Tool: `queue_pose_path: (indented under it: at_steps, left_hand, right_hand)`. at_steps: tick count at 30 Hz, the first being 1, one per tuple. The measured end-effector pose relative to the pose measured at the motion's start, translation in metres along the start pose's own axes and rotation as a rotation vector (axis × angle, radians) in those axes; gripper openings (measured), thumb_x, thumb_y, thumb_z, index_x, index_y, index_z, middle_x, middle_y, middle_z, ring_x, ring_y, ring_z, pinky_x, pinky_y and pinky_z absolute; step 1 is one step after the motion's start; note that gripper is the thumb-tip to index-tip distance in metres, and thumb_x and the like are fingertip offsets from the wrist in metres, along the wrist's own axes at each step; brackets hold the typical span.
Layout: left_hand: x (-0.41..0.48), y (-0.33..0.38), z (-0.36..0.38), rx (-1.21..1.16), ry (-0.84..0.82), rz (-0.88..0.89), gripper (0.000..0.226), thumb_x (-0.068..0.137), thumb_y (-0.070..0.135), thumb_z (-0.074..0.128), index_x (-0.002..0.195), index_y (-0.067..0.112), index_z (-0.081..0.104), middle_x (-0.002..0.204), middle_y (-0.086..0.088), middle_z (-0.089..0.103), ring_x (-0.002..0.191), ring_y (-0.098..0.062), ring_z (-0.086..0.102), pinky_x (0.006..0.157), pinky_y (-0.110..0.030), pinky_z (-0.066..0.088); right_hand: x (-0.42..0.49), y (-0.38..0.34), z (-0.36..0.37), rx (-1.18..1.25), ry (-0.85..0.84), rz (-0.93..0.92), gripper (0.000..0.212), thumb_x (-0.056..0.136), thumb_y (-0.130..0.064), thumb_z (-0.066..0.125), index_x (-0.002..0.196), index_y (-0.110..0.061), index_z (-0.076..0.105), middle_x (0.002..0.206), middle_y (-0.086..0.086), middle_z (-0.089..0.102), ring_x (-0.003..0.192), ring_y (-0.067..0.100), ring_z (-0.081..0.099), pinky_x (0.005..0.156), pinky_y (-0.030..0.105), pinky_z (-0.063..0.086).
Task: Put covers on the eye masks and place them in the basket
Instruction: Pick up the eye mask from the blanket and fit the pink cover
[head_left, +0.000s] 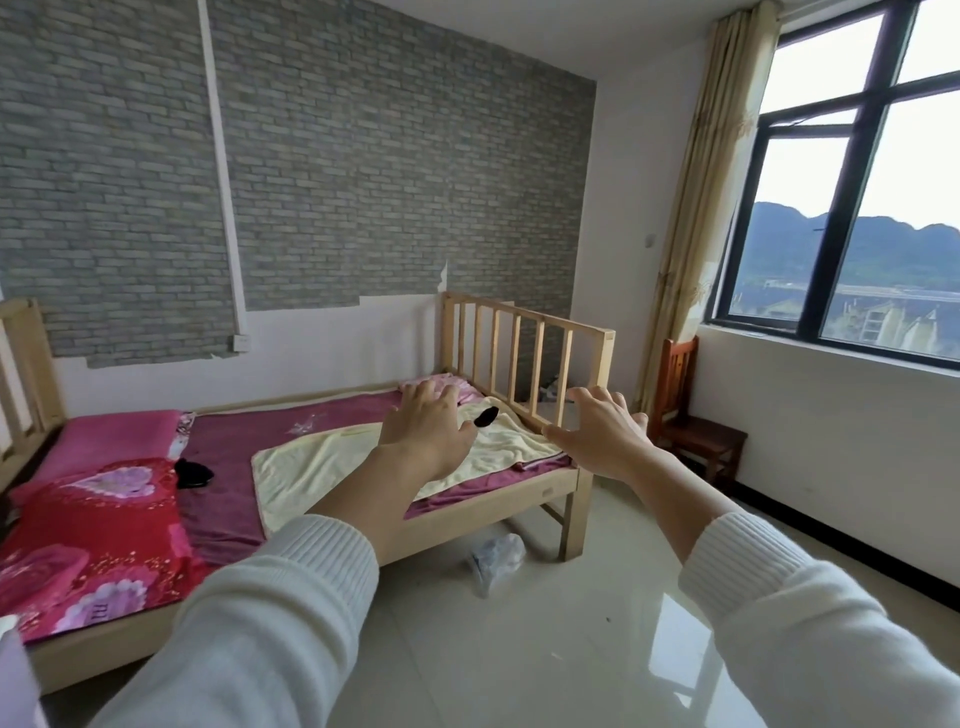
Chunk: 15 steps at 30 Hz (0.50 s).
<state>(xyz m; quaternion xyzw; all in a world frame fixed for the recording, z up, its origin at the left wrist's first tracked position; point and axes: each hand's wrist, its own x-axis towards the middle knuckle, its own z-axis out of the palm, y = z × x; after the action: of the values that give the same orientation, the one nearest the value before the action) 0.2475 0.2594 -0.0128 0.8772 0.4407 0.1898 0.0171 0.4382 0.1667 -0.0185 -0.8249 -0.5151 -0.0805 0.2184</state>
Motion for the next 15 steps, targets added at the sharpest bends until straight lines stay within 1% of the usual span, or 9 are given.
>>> queue_pose_path:
  at_steps: [2, 5, 8, 11, 15]
  left_hand:
    - [0.035, 0.0, 0.023, 0.003, -0.023, -0.009, 0.058, 0.093, 0.042, 0.04, 0.146, 0.018, 0.032, 0.155, -0.009, 0.03, 0.141, -0.029, 0.025, 0.111, -0.051, 0.031]
    - [0.089, -0.004, 0.061, -0.002, -0.048, -0.024, 0.055, 0.093, 0.039, 0.041, 0.143, 0.018, 0.036, 0.151, -0.011, 0.035, 0.137, -0.029, 0.03, 0.108, -0.049, 0.034]
    - [0.147, -0.013, 0.098, 0.007, -0.068, -0.018, 0.054, 0.092, 0.039, 0.04, 0.142, 0.018, 0.036, 0.151, -0.011, 0.035, 0.137, -0.029, 0.03, 0.107, -0.049, 0.035]
    - [0.215, -0.028, 0.136, 0.003, -0.07, -0.005, 0.054, 0.093, 0.039, 0.04, 0.142, 0.017, 0.035, 0.151, -0.012, 0.034, 0.137, -0.03, 0.029, 0.107, -0.048, 0.035]
    - [0.315, -0.048, 0.181, -0.011, -0.095, 0.022, 0.056, 0.093, 0.04, 0.039, 0.143, 0.016, 0.035, 0.15, -0.01, 0.035, 0.137, -0.029, 0.029, 0.108, -0.047, 0.034]
  right_hand:
    - [0.03, 0.013, 0.023, 0.001, -0.023, 0.002, 0.065, 0.083, -0.053, 0.055, 0.136, -0.019, 0.039, 0.142, 0.006, 0.042, 0.13, 0.029, 0.033, 0.103, 0.058, 0.028]
    - [0.079, 0.032, 0.06, 0.001, -0.055, 0.013, 0.066, 0.082, -0.052, 0.055, 0.137, -0.02, 0.038, 0.14, 0.007, 0.043, 0.129, 0.03, 0.034, 0.102, 0.057, 0.029]
    - [0.135, 0.05, 0.101, -0.031, -0.086, 0.024, 0.067, 0.082, -0.053, 0.055, 0.138, -0.019, 0.037, 0.14, 0.007, 0.043, 0.13, 0.03, 0.034, 0.103, 0.057, 0.028]
    - [0.202, 0.062, 0.14, -0.051, -0.104, 0.007, 0.064, 0.083, -0.051, 0.056, 0.135, -0.017, 0.04, 0.138, 0.008, 0.043, 0.129, 0.03, 0.034, 0.103, 0.059, 0.027]
    - [0.298, 0.069, 0.183, -0.043, -0.112, 0.035, 0.06, 0.083, -0.05, 0.056, 0.13, -0.016, 0.042, 0.136, 0.009, 0.044, 0.127, 0.03, 0.035, 0.102, 0.057, 0.029]
